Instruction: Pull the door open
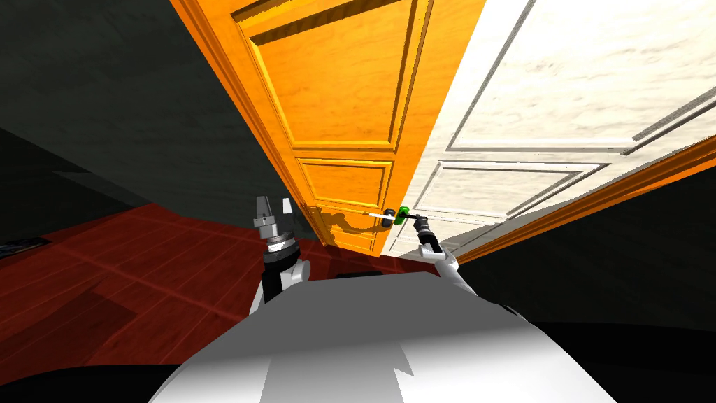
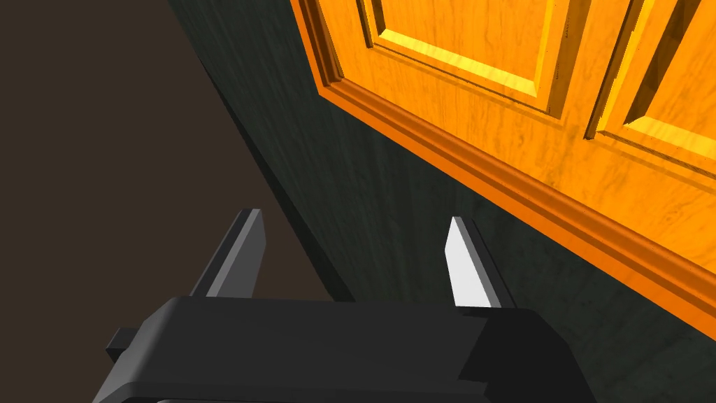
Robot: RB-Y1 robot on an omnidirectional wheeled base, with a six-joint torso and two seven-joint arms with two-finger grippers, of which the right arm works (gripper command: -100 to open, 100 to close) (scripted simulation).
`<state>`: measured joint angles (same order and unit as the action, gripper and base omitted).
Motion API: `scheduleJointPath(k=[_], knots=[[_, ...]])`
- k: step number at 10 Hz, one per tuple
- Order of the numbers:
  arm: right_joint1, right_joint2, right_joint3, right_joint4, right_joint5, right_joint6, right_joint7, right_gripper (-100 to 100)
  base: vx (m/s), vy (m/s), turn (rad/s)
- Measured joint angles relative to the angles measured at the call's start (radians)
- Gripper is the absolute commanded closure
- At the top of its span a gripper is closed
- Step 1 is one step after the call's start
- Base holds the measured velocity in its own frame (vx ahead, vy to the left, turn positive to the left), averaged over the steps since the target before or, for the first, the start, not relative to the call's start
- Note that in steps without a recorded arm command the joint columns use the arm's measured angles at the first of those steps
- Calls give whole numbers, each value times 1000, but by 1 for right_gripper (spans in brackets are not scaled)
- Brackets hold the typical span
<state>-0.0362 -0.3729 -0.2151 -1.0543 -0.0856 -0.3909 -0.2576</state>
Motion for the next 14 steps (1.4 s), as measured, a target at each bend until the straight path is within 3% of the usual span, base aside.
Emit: scheduleJointPath(k=[3, 6, 10, 14], knots=[[3, 2, 2, 2, 1, 1, 0, 100, -46, -5, 22], [12, -25, 14, -2, -3, -8, -23, 100, -194, -42, 104], [48, -58, 59, -29, -3, -16, -68, 100, -198, -54, 147], [59, -81, 108, -47, -1, -28, -107, 100, -151, -60, 97]])
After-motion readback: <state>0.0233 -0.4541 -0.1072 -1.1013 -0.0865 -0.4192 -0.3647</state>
